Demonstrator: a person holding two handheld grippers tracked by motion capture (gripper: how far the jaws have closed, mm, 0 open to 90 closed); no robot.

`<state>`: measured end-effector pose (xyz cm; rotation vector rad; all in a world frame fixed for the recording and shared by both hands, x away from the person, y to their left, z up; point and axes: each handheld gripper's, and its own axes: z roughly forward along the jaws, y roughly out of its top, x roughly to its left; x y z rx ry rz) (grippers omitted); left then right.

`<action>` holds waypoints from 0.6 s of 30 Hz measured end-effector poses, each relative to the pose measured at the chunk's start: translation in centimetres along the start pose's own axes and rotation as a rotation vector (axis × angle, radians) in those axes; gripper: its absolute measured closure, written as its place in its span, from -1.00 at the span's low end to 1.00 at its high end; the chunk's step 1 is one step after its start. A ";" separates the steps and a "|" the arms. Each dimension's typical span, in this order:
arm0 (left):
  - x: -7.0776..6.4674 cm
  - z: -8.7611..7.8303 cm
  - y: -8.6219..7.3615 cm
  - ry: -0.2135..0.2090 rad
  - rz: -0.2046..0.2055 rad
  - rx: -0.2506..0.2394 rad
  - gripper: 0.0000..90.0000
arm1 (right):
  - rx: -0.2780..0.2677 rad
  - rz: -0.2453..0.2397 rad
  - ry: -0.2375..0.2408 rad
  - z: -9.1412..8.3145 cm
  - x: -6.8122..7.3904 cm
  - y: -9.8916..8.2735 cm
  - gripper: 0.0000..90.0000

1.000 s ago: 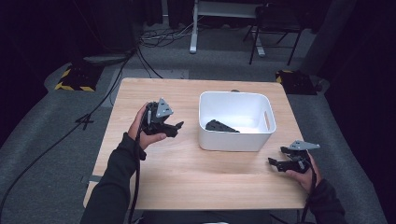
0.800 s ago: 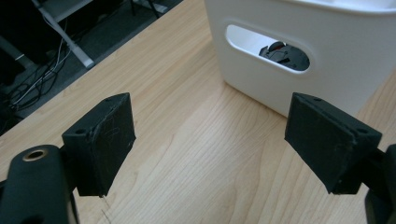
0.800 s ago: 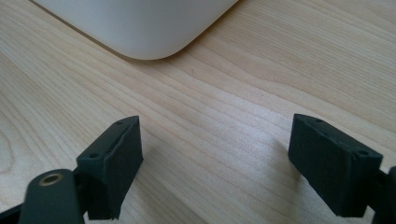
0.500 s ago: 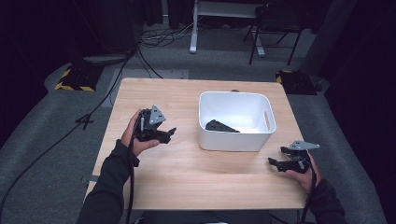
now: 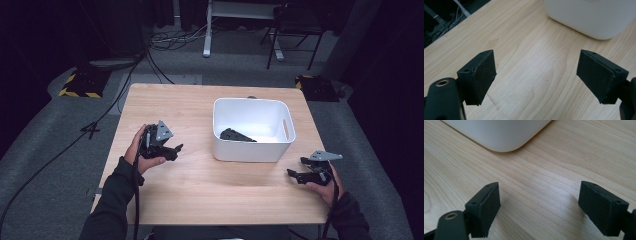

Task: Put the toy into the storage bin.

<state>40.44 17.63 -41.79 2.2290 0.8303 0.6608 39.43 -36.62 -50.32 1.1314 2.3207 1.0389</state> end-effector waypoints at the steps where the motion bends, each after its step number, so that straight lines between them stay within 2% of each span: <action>1: -0.2 0.0 -0.2 -0.008 -0.008 0.006 -0.64 | 0.000 0.000 0.000 0.0 0.0 0.0 -0.60; 4: -0.3 0.1 -0.7 -0.009 -0.004 0.011 -0.64 | 0.000 -0.001 0.000 0.0 0.0 0.0 -0.61; 5: -0.4 0.1 -0.9 0.005 0.002 0.017 -0.64 | 0.000 -0.001 0.000 0.0 0.0 0.0 -0.60; 6: -0.5 0.1 -1.1 -0.008 0.001 0.023 -0.64 | 0.000 0.000 0.000 0.0 0.0 0.0 -0.61; 7: -0.5 0.1 -1.3 0.007 -0.005 0.012 -0.64 | 0.000 -0.001 0.000 0.0 0.0 0.0 -0.61; 8: -0.6 0.1 -1.4 0.004 -0.016 0.009 -0.64 | 0.000 -0.001 0.000 0.0 0.0 0.0 -0.61; 9: -0.5 0.1 -1.6 0.005 -0.002 0.028 -0.64 | 0.000 -0.001 0.000 0.0 0.0 0.0 -0.60; 11: -0.6 0.1 -1.9 -0.006 -0.008 0.035 -0.64 | 0.000 -0.001 0.000 0.0 0.0 0.0 -0.60; 14: -0.7 0.0 -2.4 -0.001 -0.007 0.044 -0.64 | 0.000 -0.001 0.000 0.0 0.0 0.0 -0.61; 15: -0.8 0.0 -2.6 -0.005 -0.018 0.041 -0.64 | 0.000 0.000 0.000 0.0 0.0 0.0 -0.60; 17: -0.8 0.0 -3.0 0.006 -0.014 0.043 -0.64 | 0.000 -0.001 0.000 0.0 0.0 0.0 -0.60; 18: -0.9 0.0 -3.2 0.000 -0.030 0.043 -0.64 | 0.000 0.000 0.000 0.0 0.0 0.0 -0.61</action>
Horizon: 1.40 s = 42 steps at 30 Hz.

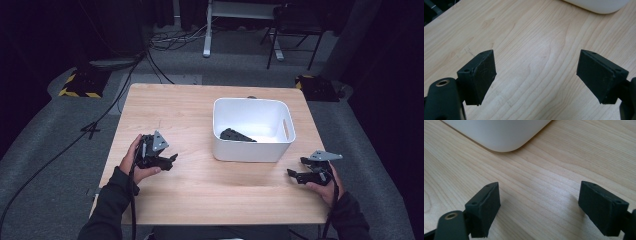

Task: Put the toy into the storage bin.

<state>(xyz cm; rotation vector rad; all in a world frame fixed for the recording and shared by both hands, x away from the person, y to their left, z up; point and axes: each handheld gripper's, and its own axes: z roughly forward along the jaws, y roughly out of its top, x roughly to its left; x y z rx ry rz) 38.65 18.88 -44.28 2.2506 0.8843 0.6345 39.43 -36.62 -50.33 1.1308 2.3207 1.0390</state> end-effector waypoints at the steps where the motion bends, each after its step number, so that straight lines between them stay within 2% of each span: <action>1: 0.1 -0.1 -0.2 0.008 0.005 0.004 -0.64 | 0.000 0.000 0.000 0.0 0.0 0.0 -0.60; 4: 0.0 -0.1 -0.7 0.014 0.008 0.023 -0.64 | 0.000 0.000 0.000 0.0 0.0 0.0 -0.61; 9: -0.2 -0.2 -1.6 0.004 -0.011 0.021 -0.64 | 0.000 0.000 0.000 0.0 0.0 0.0 -0.60; 11: -0.3 -0.3 -1.9 0.013 -0.009 0.027 -0.64 | 0.000 0.000 0.000 0.0 0.0 0.0 -0.60; 14: -0.3 -0.4 -2.3 -0.023 -0.027 0.043 -0.64 | 0.000 0.000 0.000 0.0 0.0 0.0 -0.61; 16: -0.4 -0.6 -2.6 0.008 -0.018 0.037 -0.64 | 0.000 0.000 0.000 0.0 0.0 0.0 -0.61; 17: -0.5 -0.5 -2.8 -0.002 -0.020 0.045 -0.64 | 0.000 0.000 0.000 0.0 0.0 0.0 -0.61; 21: -0.7 -0.6 -3.4 0.010 -0.014 0.059 -0.64 | 0.000 0.000 0.000 0.0 0.0 0.0 -0.61; 22: -0.7 -0.6 -3.6 0.001 -0.021 0.057 -0.64 | 0.000 0.000 0.000 0.0 0.0 0.0 -0.60; 36: -1.2 -1.2 -5.9 0.008 -0.048 0.073 -0.64 | 0.000 0.000 0.000 0.0 0.0 0.0 -0.60; 42: -1.3 -1.6 -6.9 0.004 -0.074 0.068 -0.64 | 0.000 0.000 0.000 0.0 0.0 0.0 -0.61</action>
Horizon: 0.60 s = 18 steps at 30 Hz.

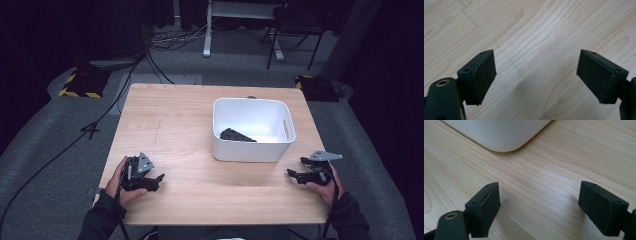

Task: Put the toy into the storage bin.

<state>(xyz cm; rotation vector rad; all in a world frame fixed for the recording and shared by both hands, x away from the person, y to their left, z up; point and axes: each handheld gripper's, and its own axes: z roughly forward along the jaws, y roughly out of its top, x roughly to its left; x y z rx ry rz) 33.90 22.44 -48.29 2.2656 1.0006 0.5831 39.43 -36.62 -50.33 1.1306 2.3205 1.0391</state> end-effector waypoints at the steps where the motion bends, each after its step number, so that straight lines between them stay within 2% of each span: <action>1: 0.0 0.0 -0.2 0.000 -0.002 0.000 -0.64 | 0.000 0.000 0.000 0.0 0.0 0.0 -0.61; 7: -0.2 -0.2 -1.2 0.003 -0.033 -0.009 -0.64 | 0.000 0.000 0.000 0.0 0.0 0.0 -0.61; 12: 0.1 -0.5 -1.9 -0.013 -0.060 -0.008 -0.64 | 0.000 0.000 0.000 0.0 0.0 0.0 -0.61; 18: 0.5 -0.7 -2.9 -0.028 -0.117 -0.011 -0.64 | 0.000 0.000 0.000 0.0 0.0 0.0 -0.60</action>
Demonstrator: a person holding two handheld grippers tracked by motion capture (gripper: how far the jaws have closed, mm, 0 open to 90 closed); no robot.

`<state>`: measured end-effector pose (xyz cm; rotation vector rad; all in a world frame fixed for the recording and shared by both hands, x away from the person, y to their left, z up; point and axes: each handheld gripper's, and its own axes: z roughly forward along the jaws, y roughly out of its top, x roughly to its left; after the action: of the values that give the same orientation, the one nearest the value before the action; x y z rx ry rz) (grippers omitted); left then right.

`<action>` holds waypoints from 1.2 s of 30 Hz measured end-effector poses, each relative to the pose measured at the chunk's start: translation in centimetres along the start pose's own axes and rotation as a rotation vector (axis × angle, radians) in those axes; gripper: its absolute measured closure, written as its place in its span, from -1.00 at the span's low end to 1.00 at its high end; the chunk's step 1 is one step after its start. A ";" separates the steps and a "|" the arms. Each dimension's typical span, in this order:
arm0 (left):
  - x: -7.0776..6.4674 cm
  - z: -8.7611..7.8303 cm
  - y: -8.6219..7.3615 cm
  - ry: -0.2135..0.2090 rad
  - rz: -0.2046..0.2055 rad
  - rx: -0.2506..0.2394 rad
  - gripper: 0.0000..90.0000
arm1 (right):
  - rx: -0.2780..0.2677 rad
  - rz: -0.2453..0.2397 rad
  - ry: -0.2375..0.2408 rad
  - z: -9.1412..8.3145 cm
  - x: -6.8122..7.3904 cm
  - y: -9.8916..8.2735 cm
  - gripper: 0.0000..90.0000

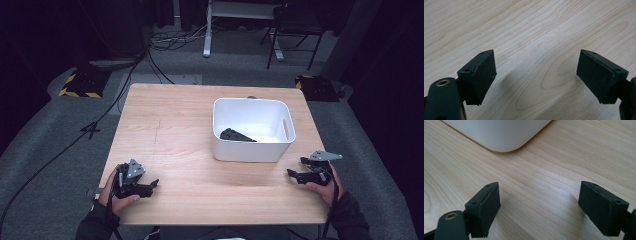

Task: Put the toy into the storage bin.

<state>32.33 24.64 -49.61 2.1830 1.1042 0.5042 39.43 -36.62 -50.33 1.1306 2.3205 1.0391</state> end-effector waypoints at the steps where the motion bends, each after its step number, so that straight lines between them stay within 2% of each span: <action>1: 0.1 0.0 -0.2 0.000 -0.008 -0.002 -0.64 | 0.000 0.000 0.000 0.0 0.0 0.0 -0.60; 2: 0.1 0.0 -0.3 0.011 -0.010 -0.001 -0.64 | 0.000 0.000 0.000 0.0 0.0 0.0 -0.61; 5: 0.3 0.0 -0.6 -0.007 -0.031 0.003 -0.63 | 0.000 -0.001 0.000 0.0 0.0 0.0 -0.61; 10: 0.8 -0.1 -0.9 0.000 -0.065 0.004 -0.63 | 0.000 0.000 0.000 0.0 0.0 0.0 -0.60; 11: 0.8 -0.1 -1.0 -0.007 -0.075 0.003 -0.63 | 0.000 0.000 0.000 0.0 0.0 0.0 -0.60; 12: 0.9 0.0 -1.1 -0.014 -0.102 0.001 -0.64 | 0.000 0.000 0.000 0.0 0.0 0.0 -0.60; 15: 1.1 -0.2 -1.2 0.002 -0.123 0.006 -0.64 | 0.003 -0.011 0.001 -0.1 -0.1 0.0 -0.60; 23: 1.1 -0.2 -1.3 0.011 -0.118 0.005 -0.65 | 0.001 -0.005 0.004 -0.1 0.0 -0.1 -0.61; 36: 1.1 -0.1 -1.2 0.002 -0.118 0.010 -0.66 | 0.001 -0.010 0.002 -0.1 0.0 -0.1 -0.61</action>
<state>32.18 26.13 -50.28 2.1112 1.2304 0.4494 39.33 -36.67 -50.33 1.1172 2.3260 1.0356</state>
